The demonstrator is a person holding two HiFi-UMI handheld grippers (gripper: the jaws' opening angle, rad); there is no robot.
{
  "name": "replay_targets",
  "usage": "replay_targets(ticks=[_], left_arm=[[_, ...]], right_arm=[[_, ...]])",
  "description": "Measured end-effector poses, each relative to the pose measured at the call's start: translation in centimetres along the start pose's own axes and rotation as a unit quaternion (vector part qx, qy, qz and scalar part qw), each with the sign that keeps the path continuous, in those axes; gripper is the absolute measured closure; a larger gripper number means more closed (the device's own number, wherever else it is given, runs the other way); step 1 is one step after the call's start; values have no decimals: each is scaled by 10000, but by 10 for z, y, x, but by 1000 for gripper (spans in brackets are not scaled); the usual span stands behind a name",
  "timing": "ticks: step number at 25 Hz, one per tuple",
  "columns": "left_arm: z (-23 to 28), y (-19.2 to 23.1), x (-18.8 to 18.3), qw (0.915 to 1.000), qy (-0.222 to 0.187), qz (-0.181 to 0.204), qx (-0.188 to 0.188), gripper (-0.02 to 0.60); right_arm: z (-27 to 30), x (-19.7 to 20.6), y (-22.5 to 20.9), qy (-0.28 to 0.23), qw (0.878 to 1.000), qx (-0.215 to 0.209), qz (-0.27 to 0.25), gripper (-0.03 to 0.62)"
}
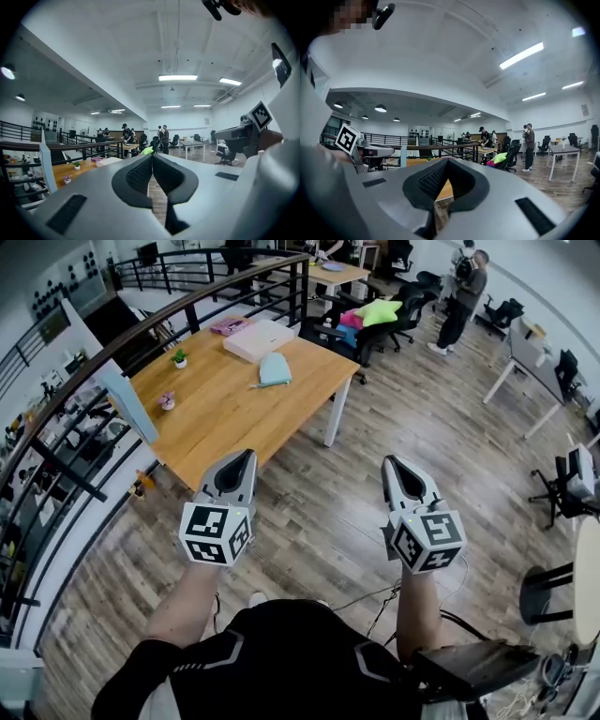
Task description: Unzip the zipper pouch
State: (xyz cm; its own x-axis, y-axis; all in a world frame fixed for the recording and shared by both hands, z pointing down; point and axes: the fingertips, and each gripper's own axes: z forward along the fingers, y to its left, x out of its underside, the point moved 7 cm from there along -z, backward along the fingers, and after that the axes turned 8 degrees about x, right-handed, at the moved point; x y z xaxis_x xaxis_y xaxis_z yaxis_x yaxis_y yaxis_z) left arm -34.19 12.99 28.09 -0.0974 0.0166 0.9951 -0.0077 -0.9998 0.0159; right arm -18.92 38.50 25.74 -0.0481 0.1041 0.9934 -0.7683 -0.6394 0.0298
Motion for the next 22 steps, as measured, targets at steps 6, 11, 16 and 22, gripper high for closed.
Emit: replay_targets(ticks=[6,11,16,22], left_arm=[[1,-4,3,9999,82,53,36,551],[1,-8,3,10000,16,85,39,549],[-2,-13,2,10000,-52,66,36,512],[-4,-16,4,9998,-147,-40,121,368]], right_arm=[[1,1,0,-27,10000,-61,-42,585],[1,2,-1,-61,9999,-105,-65,575],[0,2,-3,-83,9996,-259,-55,454],[-1,6,-6,-54,9995,-286,-81,379]])
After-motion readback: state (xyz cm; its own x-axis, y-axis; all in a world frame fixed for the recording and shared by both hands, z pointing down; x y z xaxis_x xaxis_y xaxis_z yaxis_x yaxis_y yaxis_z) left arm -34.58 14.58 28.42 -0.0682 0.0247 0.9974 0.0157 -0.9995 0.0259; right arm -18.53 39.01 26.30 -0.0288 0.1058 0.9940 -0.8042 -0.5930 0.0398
